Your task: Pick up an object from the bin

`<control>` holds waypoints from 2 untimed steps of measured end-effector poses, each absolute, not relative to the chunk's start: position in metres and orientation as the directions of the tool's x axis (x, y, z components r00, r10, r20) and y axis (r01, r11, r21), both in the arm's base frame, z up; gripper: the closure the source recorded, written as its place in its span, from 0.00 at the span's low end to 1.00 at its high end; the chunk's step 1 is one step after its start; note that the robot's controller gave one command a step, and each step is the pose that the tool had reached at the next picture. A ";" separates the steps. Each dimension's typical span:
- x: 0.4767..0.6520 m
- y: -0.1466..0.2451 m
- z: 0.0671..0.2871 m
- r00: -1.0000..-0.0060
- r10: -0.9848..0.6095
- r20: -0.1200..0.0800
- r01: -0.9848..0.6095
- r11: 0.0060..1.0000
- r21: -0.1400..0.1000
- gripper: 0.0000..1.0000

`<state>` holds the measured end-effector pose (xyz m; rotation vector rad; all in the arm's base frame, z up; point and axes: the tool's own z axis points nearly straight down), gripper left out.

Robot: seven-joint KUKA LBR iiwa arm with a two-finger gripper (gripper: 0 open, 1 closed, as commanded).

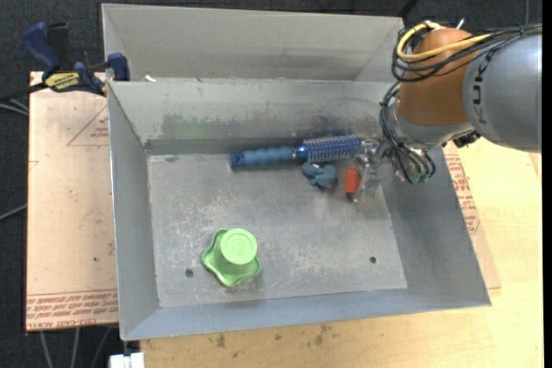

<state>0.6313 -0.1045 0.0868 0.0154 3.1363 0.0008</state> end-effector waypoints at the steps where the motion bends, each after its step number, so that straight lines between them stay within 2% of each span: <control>1: 0.634 -0.104 0.143 -1.000 0.010 -0.010 0.010 1.000 -0.001 1.00; 2: 0.635 -0.105 0.170 -1.000 0.010 -0.007 0.010 1.000 0.000 1.00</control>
Offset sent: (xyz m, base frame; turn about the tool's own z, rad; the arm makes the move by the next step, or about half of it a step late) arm 0.0000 0.0002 0.0525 0.0000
